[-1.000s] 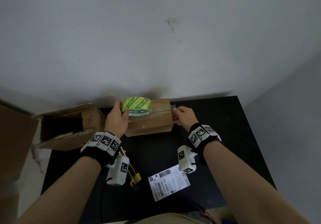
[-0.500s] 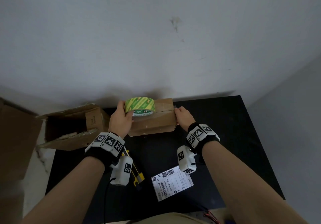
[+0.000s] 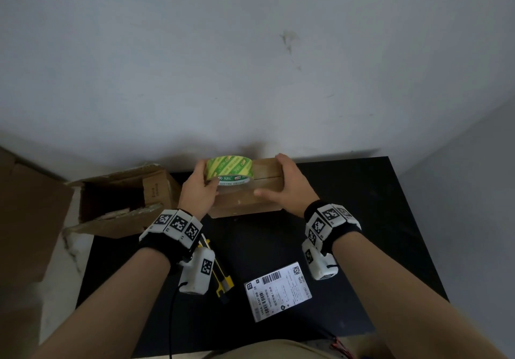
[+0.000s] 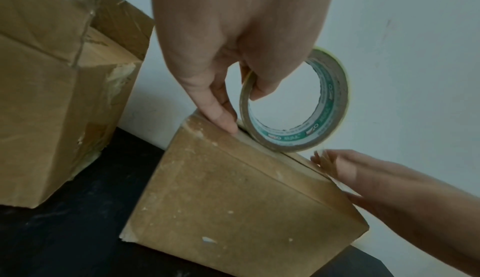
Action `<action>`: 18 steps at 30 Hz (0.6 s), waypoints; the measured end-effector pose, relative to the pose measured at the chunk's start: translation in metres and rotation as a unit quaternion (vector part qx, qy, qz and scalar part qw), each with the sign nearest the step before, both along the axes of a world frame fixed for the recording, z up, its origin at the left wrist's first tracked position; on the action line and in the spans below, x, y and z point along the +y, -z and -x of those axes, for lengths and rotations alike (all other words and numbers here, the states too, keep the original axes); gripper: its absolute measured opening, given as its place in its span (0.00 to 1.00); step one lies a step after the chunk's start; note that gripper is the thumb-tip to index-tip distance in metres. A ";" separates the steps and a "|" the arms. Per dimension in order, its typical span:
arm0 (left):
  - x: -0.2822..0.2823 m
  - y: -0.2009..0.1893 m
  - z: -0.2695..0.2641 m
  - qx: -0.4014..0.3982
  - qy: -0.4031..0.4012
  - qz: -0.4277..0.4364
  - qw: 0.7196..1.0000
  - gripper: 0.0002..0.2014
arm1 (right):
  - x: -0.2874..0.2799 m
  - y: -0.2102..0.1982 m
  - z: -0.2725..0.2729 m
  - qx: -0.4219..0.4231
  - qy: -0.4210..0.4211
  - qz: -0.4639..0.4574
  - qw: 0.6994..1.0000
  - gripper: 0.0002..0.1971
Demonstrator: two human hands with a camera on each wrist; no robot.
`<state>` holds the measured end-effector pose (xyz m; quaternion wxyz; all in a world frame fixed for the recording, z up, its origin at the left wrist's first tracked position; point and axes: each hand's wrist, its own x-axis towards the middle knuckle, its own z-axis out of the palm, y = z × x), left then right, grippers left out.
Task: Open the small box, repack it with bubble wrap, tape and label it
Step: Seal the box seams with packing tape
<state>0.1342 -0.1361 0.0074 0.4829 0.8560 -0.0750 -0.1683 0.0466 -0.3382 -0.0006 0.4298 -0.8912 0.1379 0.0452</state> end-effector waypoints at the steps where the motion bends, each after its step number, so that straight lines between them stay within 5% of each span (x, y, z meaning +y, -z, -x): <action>1: 0.001 0.000 0.000 0.004 0.001 0.005 1.000 0.11 | 0.000 -0.001 -0.003 0.011 -0.055 0.084 0.995 0.54; 4: 0.003 0.001 0.000 0.007 0.015 0.004 1.000 0.10 | -0.001 -0.002 -0.011 0.023 -0.144 0.229 0.963 0.61; 8: 0.005 -0.003 0.002 0.001 0.029 -0.013 0.999 0.09 | -0.002 -0.007 -0.019 0.049 -0.163 0.221 0.960 0.60; 11: 0.005 -0.012 0.002 -0.079 0.038 -0.088 0.992 0.11 | -0.002 -0.009 -0.020 0.035 -0.168 0.244 0.954 0.58; 14: 0.004 -0.026 0.002 -0.135 0.074 -0.057 0.986 0.12 | -0.005 -0.008 -0.018 0.040 -0.157 0.234 0.959 0.55; 18: -0.002 -0.039 -0.001 -0.071 0.161 -0.020 0.984 0.13 | -0.012 -0.010 -0.012 0.060 -0.156 0.210 0.963 0.55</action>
